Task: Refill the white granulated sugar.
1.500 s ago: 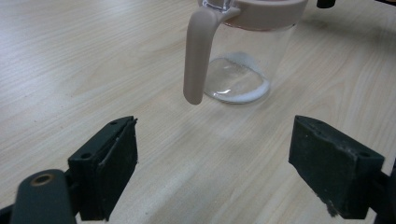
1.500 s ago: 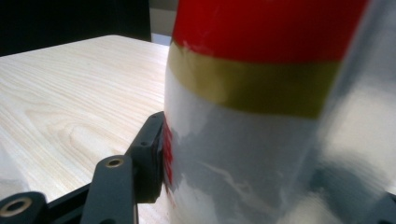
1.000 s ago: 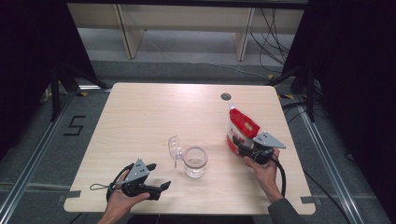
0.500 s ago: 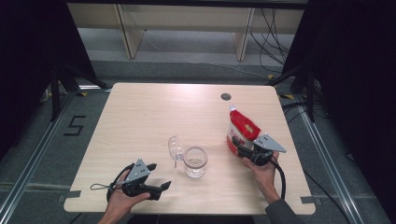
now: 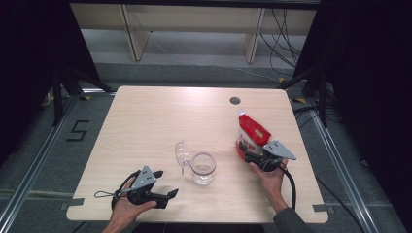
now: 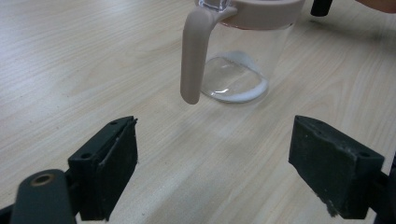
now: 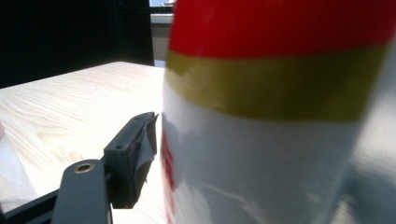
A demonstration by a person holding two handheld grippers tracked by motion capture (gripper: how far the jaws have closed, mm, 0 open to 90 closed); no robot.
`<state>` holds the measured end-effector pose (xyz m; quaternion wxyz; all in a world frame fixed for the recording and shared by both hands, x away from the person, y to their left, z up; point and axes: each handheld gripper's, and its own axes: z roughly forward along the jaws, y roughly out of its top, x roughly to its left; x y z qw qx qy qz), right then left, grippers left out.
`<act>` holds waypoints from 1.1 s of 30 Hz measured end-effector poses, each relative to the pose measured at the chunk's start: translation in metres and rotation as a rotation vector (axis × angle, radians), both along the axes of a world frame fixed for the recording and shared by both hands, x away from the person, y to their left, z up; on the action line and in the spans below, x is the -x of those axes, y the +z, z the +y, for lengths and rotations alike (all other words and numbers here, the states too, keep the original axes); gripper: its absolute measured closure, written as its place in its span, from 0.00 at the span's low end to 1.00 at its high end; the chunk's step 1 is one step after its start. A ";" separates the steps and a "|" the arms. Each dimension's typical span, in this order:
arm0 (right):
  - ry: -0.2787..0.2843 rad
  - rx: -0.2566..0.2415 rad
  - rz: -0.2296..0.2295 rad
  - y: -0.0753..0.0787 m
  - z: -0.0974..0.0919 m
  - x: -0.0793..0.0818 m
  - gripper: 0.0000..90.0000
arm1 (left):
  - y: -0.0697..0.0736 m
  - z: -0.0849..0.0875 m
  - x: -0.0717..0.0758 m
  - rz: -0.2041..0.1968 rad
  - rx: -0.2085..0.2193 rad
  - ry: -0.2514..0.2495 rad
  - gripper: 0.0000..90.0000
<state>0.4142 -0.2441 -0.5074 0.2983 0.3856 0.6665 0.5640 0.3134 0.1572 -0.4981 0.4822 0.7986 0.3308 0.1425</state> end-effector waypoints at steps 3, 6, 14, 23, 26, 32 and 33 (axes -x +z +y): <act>-0.002 0.000 -0.023 -0.003 -0.001 -0.003 0.33 | 0.001 0.000 0.000 -0.007 -0.017 -0.003 0.17; 0.020 -0.004 -0.047 -0.005 -0.001 -0.005 0.37 | 0.001 -0.001 0.001 0.003 -0.006 0.005 0.17; 0.026 -0.024 -0.021 -0.006 -0.001 -0.005 0.49 | 0.001 -0.001 0.002 0.006 -0.005 0.002 0.17; 0.033 0.014 -0.006 0.000 -0.003 -0.001 0.51 | 0.001 0.000 0.001 0.010 -0.001 0.006 0.17; 0.056 0.081 -0.067 0.003 -0.009 -0.003 0.52 | 0.001 0.000 0.001 0.004 -0.002 -0.002 0.17; 0.064 0.167 -0.097 0.011 -0.011 0.006 0.53 | 0.001 0.000 0.001 0.008 0.001 0.000 0.17; 0.070 0.179 -0.100 0.012 -0.011 0.008 0.53 | 0.001 0.000 0.001 0.004 0.006 -0.001 0.17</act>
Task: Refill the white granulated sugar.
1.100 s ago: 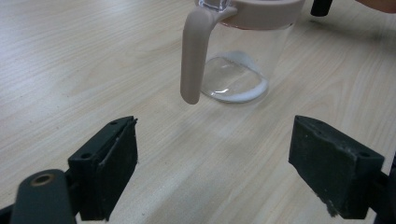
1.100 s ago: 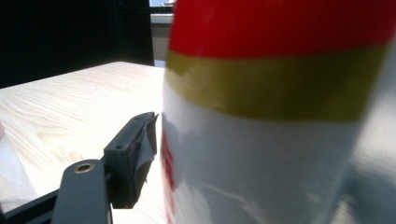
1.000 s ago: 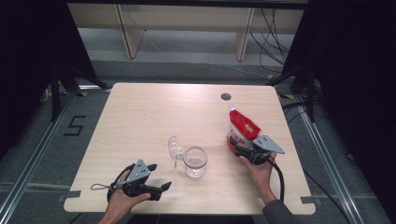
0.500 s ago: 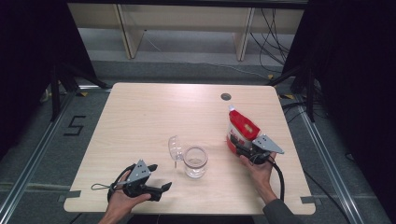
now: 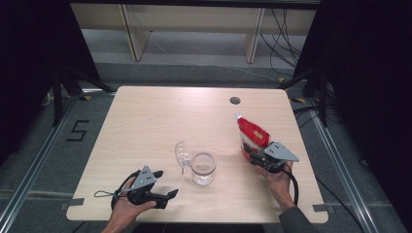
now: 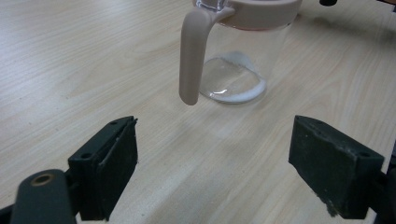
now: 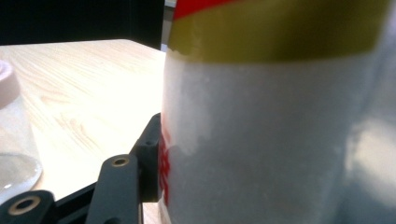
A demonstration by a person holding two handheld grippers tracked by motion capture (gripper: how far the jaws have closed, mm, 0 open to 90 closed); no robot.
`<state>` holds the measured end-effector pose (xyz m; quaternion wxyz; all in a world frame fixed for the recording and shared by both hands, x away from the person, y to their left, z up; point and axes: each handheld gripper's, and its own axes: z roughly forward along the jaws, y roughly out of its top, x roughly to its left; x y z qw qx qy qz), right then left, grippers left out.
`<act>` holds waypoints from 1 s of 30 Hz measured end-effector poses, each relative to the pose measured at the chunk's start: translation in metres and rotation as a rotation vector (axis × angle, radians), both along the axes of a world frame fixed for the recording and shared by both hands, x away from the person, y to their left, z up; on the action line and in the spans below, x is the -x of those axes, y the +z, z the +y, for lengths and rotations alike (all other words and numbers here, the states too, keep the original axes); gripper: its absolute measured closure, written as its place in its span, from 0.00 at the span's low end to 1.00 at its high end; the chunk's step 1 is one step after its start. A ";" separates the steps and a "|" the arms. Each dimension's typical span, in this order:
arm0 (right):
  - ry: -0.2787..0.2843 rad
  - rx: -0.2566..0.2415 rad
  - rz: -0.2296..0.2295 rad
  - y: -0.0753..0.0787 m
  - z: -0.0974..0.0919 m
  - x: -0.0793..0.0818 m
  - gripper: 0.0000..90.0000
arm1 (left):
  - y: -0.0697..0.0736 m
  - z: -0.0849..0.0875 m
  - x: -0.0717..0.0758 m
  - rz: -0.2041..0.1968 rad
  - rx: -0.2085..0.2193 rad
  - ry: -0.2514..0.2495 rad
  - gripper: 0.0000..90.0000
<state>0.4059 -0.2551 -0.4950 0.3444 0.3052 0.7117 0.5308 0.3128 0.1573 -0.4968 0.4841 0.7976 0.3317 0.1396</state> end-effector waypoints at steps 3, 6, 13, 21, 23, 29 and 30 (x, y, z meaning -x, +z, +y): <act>0.012 0.018 -0.007 0.004 0.002 0.005 0.53 | 0.000 0.001 -0.001 -0.011 -0.021 -0.016 0.17; 0.011 0.046 -0.029 0.008 0.005 0.009 0.53 | 0.000 0.000 0.000 0.005 -0.006 -0.003 0.17; 0.039 0.147 -0.099 0.023 0.012 0.023 0.53 | 0.000 0.001 -0.002 -0.011 -0.017 -0.009 0.17; 0.067 0.267 -0.179 0.036 0.020 0.052 0.54 | 0.000 0.001 -0.002 -0.012 -0.013 -0.013 0.17; 0.068 0.325 -0.211 0.039 0.022 0.060 0.53 | 0.000 0.002 -0.002 -0.014 -0.020 -0.014 0.17; 0.091 0.461 -0.275 0.043 0.028 0.076 0.54 | 0.001 0.003 -0.003 -0.016 -0.017 -0.009 0.17; 0.090 0.478 -0.281 0.043 0.029 0.079 0.54 | 0.001 0.003 -0.003 -0.014 -0.015 -0.007 0.17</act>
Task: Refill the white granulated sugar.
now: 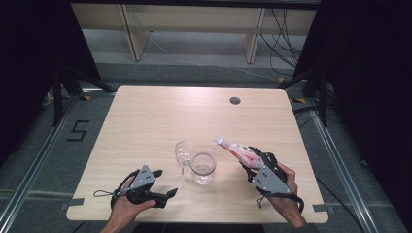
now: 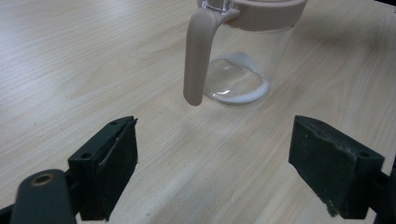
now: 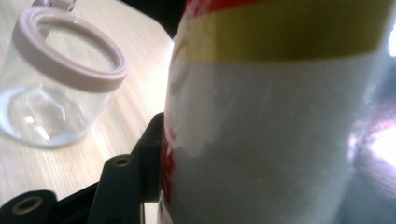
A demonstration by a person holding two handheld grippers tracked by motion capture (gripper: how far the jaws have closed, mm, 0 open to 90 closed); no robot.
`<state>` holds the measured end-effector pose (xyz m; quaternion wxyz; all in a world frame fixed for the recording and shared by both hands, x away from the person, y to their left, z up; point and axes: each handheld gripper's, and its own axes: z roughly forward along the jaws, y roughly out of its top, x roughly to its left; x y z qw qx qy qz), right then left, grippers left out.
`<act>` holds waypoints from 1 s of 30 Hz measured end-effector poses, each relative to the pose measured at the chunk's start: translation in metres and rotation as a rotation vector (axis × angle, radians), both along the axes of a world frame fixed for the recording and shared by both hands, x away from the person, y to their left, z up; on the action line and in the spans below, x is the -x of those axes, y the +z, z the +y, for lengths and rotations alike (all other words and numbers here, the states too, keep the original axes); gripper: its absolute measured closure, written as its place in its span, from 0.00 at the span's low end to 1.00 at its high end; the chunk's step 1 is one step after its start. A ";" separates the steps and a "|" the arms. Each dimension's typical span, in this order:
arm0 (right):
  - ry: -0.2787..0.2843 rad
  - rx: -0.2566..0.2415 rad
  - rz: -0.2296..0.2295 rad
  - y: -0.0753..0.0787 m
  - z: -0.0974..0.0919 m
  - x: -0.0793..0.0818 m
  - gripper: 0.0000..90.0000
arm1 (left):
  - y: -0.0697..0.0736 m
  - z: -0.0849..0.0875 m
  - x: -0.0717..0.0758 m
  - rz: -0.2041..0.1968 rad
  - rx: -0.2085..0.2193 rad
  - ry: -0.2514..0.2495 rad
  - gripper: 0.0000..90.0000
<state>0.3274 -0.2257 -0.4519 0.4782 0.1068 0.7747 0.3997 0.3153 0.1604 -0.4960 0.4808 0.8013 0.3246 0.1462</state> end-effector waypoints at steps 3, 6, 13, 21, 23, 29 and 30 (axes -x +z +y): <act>0.009 0.047 -0.033 0.002 0.002 0.004 0.54 | 0.000 0.000 0.000 -0.001 0.007 0.002 0.17; -0.001 0.145 -0.091 0.004 0.006 0.014 0.54 | 0.000 0.000 0.000 -0.002 -0.001 -0.003 0.17; 0.012 0.257 -0.157 0.003 0.011 0.019 0.54 | -0.001 -0.001 0.001 0.011 0.013 0.007 0.17; 0.016 0.401 -0.206 0.001 0.017 0.023 0.54 | -0.001 0.000 0.000 0.011 0.010 0.012 0.17; 0.019 0.397 -0.209 -0.001 0.018 0.024 0.54 | -0.001 0.000 0.000 0.012 0.010 0.011 0.17; 0.009 0.488 -0.271 0.000 0.020 0.027 0.54 | -0.001 -0.001 0.000 0.015 0.016 0.014 0.17; 0.022 0.553 -0.311 0.003 0.021 0.027 0.54 | -0.001 0.000 0.000 0.011 0.004 0.010 0.17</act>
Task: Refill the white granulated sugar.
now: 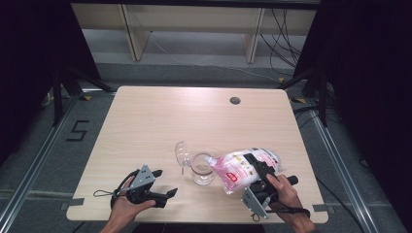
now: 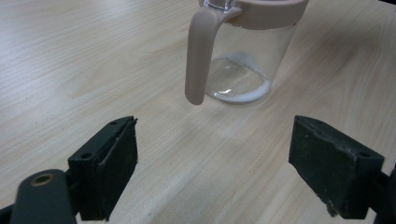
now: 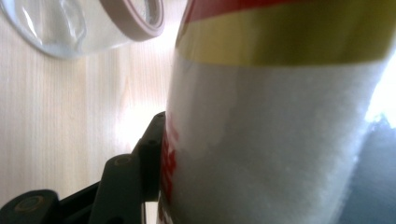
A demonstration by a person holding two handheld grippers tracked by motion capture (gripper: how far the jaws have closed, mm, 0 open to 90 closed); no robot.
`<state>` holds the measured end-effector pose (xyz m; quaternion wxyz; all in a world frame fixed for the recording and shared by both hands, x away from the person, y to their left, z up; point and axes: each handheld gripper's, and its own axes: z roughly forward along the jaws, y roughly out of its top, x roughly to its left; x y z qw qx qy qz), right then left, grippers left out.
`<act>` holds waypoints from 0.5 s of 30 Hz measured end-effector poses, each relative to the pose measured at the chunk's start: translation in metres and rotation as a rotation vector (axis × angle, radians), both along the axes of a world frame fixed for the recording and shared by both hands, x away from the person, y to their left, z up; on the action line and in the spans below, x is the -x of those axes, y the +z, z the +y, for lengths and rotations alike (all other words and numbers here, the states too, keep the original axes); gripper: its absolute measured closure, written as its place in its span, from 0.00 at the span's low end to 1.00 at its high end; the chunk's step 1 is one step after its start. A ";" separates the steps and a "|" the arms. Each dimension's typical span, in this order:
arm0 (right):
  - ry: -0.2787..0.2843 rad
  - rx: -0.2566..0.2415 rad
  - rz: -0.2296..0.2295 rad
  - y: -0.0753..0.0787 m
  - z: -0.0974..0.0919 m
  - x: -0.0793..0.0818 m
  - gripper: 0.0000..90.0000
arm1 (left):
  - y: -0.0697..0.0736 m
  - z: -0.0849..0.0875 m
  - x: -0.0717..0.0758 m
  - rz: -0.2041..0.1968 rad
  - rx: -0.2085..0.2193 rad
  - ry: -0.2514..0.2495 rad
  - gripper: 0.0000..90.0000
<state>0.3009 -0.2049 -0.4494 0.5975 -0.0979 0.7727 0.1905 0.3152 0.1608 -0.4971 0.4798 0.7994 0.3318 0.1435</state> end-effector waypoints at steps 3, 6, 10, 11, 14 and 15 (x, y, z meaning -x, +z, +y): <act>-0.002 -0.001 0.004 -0.001 0.000 0.000 0.55 | 0.000 0.000 0.000 0.003 0.012 0.003 0.17; -0.013 -0.009 0.005 -0.003 -0.001 0.001 0.55 | -0.001 -0.001 0.000 0.004 0.015 0.004 0.17; 0.002 0.046 -0.025 0.002 -0.001 0.000 0.55 | 0.000 0.000 0.000 -0.001 0.011 0.001 0.17; 0.000 0.043 -0.024 0.002 -0.002 0.000 0.55 | 0.000 0.000 0.000 0.002 0.013 0.003 0.17; -0.007 0.042 -0.025 0.002 -0.003 0.001 0.55 | 0.000 0.000 0.000 0.001 0.012 0.003 0.17; -0.006 0.022 -0.011 0.000 -0.003 0.000 0.55 | 0.000 0.000 0.000 0.002 0.011 0.003 0.17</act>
